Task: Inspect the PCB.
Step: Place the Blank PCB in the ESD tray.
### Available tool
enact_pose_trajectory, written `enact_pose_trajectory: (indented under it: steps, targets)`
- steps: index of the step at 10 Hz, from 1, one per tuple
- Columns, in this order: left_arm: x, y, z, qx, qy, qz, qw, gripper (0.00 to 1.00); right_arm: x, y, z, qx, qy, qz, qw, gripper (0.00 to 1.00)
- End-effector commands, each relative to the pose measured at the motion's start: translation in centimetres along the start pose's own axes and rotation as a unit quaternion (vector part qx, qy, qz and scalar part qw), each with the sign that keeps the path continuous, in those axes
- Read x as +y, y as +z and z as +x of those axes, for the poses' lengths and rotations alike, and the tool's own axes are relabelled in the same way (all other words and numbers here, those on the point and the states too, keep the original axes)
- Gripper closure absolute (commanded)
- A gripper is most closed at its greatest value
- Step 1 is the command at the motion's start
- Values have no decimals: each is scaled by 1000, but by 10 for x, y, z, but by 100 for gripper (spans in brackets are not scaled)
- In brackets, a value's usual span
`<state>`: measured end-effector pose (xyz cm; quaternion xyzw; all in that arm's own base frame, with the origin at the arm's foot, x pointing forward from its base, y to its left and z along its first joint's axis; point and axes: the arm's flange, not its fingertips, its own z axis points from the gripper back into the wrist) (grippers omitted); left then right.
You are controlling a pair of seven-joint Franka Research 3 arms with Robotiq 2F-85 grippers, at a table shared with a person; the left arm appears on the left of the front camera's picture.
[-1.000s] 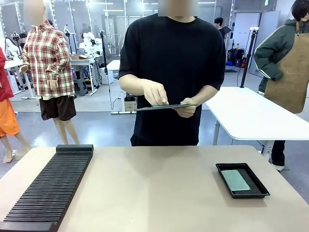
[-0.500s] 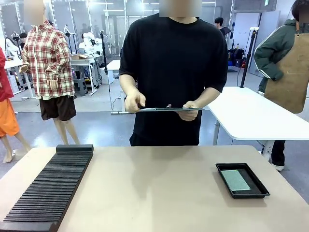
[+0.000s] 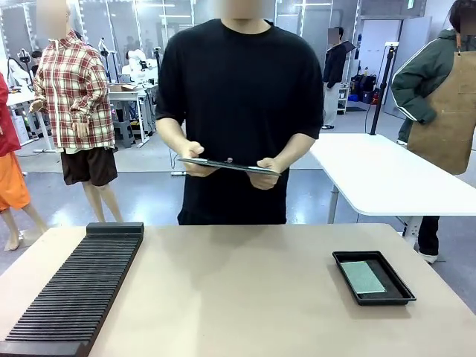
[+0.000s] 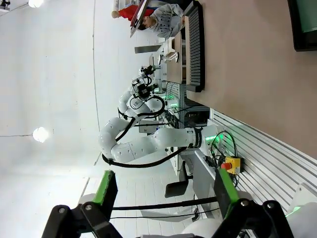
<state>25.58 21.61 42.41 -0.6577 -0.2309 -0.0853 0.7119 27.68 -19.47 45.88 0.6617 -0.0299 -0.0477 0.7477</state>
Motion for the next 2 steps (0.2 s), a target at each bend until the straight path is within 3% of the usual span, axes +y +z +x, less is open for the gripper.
enact_pose_trajectory:
  steps: [1,2]
  targets:
    - [-3,0,-1,2,1,5,1000,0,4,1,-3,2,1,-2,1000,0]
    - [-3,0,-1,2,1,5,1000,0,4,1,-3,2,1,-2,1000,0]
